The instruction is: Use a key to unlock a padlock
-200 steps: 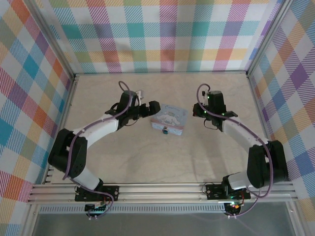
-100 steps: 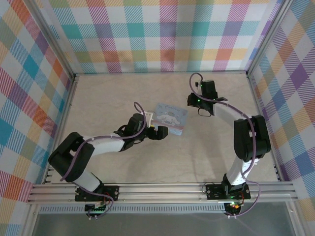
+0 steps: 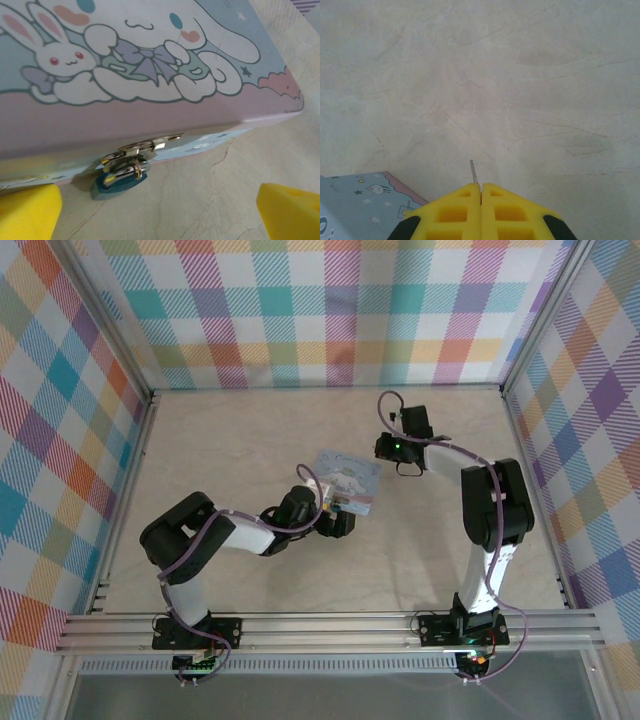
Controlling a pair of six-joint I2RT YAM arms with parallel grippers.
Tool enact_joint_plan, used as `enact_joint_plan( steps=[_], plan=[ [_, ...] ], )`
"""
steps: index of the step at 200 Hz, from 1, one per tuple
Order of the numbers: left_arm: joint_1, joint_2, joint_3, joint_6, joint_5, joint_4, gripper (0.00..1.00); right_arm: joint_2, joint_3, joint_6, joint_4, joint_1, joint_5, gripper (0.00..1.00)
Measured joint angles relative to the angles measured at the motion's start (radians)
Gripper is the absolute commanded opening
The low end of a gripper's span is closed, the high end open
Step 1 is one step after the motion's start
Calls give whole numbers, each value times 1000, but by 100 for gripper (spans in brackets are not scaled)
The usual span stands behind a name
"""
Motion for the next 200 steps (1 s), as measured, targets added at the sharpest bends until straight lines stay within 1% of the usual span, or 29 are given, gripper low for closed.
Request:
enact_joint_plan(
  steps=[44,75,106,110,122,134,142,156,173,185,200],
  plan=[
    [-1,56,19,10,3,85,99,19,-3,9,25,19,-8,0],
    [-1,85,28,23,8,125,91,19,-17,20,68,22,-6,0],
    [2,99,31,31,30,150,90,19,-33,27,110,21,-2,0],
    [2,100,31,32,32,153,89,19,-34,27,114,21,0,0],
    [3,112,32,35,55,172,83,19,-38,28,126,21,1,0],
    [3,127,43,40,78,185,83,19,-41,30,136,21,2,0],
    [3,134,51,40,92,185,79,19,-42,31,145,20,9,0],
    [1,149,66,39,141,194,79,19,-45,31,151,20,8,0],
    [-1,158,68,39,171,211,79,19,-47,31,156,21,8,0],
    [0,158,68,34,190,213,74,19,-48,31,159,21,9,0],
    [0,162,68,23,229,218,75,19,-51,31,165,22,8,0]
  ],
)
